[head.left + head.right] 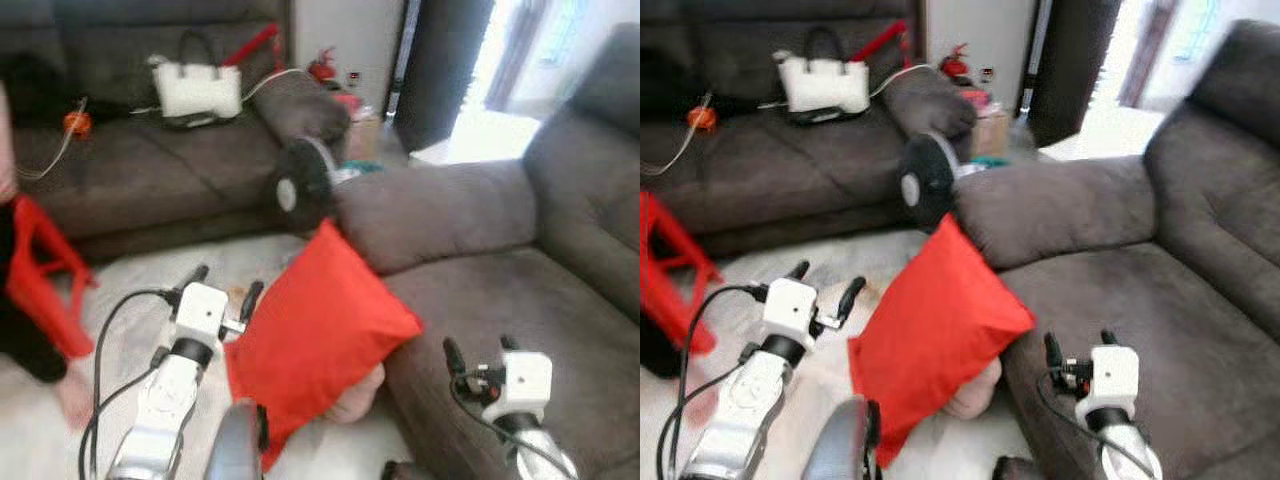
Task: Move the pillow to the sofa from floor
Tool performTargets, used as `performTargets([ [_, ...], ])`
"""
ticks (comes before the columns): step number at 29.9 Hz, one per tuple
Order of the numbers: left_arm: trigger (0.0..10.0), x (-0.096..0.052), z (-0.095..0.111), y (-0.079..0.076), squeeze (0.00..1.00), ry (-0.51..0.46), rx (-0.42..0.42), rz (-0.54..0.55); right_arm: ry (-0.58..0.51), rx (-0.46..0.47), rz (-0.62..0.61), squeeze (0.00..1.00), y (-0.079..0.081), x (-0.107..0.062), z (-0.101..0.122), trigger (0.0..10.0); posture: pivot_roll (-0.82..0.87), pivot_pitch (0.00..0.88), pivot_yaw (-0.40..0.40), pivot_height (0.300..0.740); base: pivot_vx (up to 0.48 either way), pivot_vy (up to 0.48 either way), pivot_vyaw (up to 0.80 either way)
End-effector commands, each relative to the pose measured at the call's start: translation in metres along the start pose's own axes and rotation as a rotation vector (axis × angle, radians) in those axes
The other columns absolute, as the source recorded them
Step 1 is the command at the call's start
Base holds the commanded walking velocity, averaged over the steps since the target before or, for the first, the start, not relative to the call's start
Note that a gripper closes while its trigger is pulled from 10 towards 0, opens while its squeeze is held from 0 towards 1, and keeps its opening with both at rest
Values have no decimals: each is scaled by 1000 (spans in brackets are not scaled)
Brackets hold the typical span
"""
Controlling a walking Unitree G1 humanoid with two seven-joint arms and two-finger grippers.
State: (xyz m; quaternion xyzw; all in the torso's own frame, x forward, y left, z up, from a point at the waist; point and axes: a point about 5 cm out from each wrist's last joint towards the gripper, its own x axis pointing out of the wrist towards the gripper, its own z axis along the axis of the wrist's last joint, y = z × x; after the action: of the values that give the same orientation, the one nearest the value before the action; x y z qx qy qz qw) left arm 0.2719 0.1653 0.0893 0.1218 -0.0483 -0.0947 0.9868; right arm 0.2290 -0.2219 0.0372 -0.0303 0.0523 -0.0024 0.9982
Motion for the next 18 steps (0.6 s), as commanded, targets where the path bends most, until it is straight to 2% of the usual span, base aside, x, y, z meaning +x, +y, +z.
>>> performTargets([
  [1,10000,4,5,2,0,-17,28,-2,-13,3,4,0,2,0,2,10000,113,0,-60,587,0,0,0],
  [7,10000,4,4,2,0,-16,26,-1,-14,-11,23,0,4,0,3,10000,115,0,-61,587,0,0,0],
  [18,10000,3,4,3,0,-16,26,6,-16,-7,34,0,5,0,3,10000,116,0,-63,587,0,0,750],
])
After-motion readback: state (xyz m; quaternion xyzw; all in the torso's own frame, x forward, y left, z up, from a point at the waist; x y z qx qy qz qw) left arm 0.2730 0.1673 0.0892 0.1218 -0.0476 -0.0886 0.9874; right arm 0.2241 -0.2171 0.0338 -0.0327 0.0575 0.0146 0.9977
